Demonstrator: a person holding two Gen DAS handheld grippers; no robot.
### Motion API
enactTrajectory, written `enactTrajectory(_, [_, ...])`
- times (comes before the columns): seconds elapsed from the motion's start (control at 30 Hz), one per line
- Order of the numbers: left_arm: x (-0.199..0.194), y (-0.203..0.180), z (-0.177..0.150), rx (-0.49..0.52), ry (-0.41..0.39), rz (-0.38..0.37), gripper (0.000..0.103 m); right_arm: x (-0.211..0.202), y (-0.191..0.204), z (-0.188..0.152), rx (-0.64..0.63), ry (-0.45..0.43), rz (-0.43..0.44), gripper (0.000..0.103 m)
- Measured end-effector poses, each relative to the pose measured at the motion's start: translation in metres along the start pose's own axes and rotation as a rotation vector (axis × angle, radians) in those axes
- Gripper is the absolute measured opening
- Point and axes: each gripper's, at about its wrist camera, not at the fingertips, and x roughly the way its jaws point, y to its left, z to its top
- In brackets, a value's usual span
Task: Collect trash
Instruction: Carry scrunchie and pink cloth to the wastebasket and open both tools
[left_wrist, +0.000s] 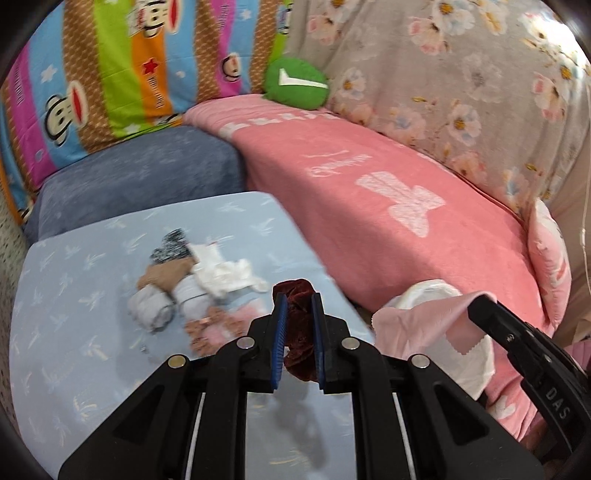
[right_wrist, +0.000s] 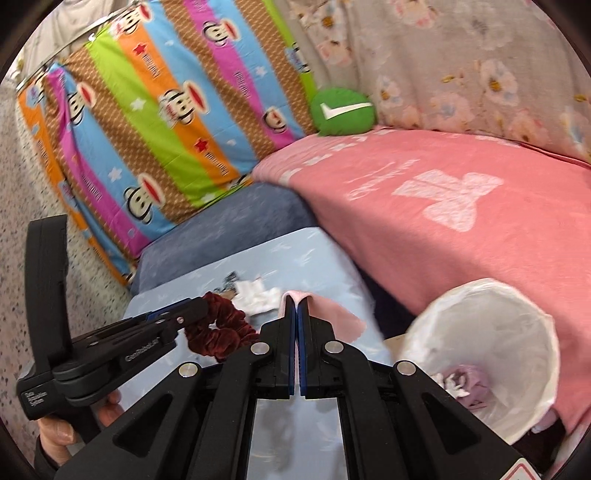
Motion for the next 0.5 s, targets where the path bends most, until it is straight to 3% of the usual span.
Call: enactTrajectory(0.5, [0.030,-0.124,0.008,0.182,0.036,-0.123,0.013,-0.054,-0.130,0.015,0.119,-0.084,-0.175,0.003])
